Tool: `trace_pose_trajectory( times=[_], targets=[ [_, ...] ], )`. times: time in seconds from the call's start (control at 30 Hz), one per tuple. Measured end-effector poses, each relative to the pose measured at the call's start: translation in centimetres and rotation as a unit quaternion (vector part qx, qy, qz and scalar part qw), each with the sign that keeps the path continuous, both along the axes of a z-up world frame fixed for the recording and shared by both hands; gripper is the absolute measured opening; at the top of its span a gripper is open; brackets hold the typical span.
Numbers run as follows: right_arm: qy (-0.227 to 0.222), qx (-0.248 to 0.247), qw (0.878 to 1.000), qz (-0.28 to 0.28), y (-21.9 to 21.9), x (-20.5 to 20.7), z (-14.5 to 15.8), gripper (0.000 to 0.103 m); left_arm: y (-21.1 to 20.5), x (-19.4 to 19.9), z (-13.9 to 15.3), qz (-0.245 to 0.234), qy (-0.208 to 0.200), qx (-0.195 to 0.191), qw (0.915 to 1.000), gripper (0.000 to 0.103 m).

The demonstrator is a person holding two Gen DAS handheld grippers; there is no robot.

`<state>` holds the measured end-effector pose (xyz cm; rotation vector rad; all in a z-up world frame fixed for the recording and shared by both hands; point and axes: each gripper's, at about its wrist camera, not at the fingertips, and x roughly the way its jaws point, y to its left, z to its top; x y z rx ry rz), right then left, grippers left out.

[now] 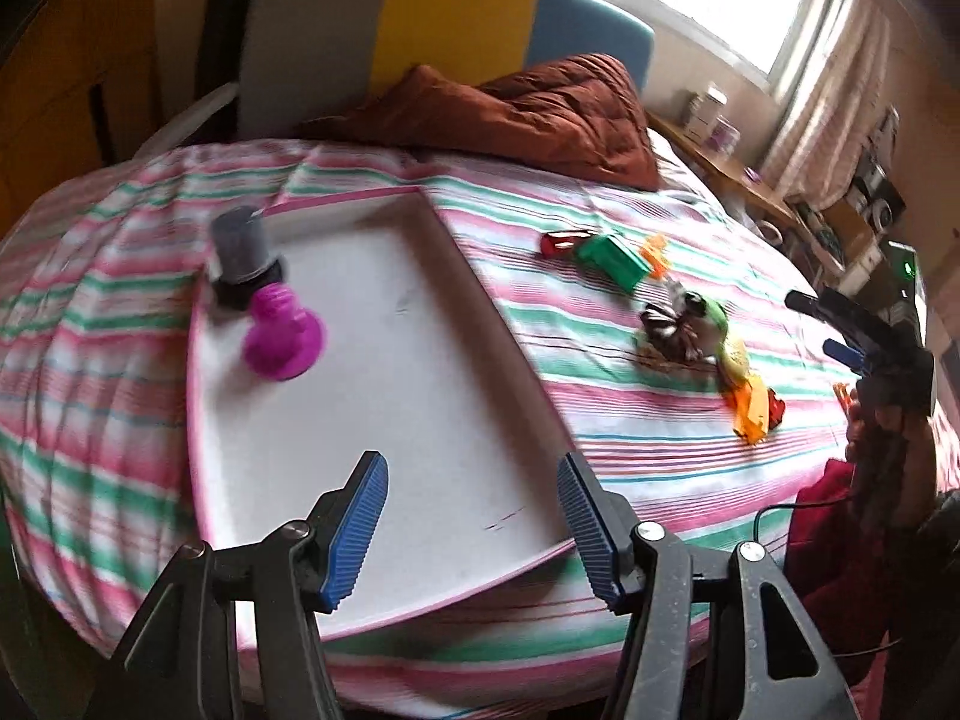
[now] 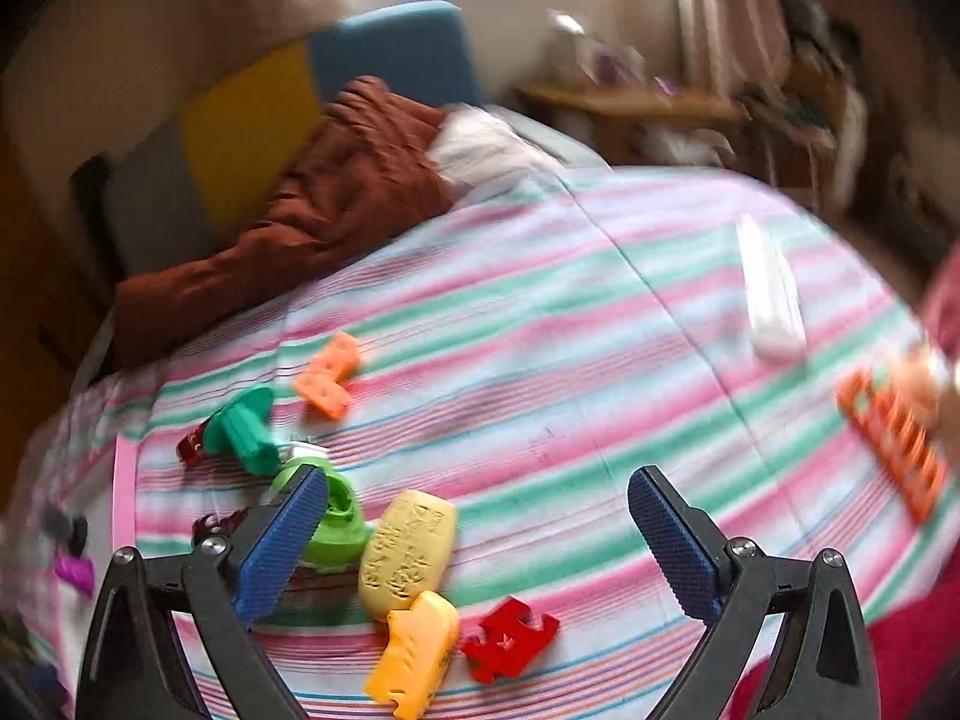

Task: Organize rigid objects
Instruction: 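Reach left gripper to brown fluted mold while right moves toward red K puzzle piece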

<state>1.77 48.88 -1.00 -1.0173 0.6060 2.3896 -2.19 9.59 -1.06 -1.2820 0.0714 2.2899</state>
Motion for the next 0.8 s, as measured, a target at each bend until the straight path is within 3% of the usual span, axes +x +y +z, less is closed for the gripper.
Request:
trace_pose_trajectory(
  times=[0.33,0.63,0.8],
  targets=[
    [0.007,-0.02,1.0,-0.015,0.8,0.3,-0.1,0.101,8.2,-0.2,-1.2,-0.093,-0.012,-0.006,0.9956,0.06],
    [0.009,-0.054,0.998,-0.02,1.5,0.3,-0.8,0.101,14.2,-1.5,-2.6,-0.141,-0.063,0.026,0.9876,0.06],
    [0.014,-0.062,0.998,-0.023,1.7,0.4,-0.8,0.101,16.4,-2.5,-3.5,-0.134,-0.08,0.02,0.9875,0.06]
  ],
)
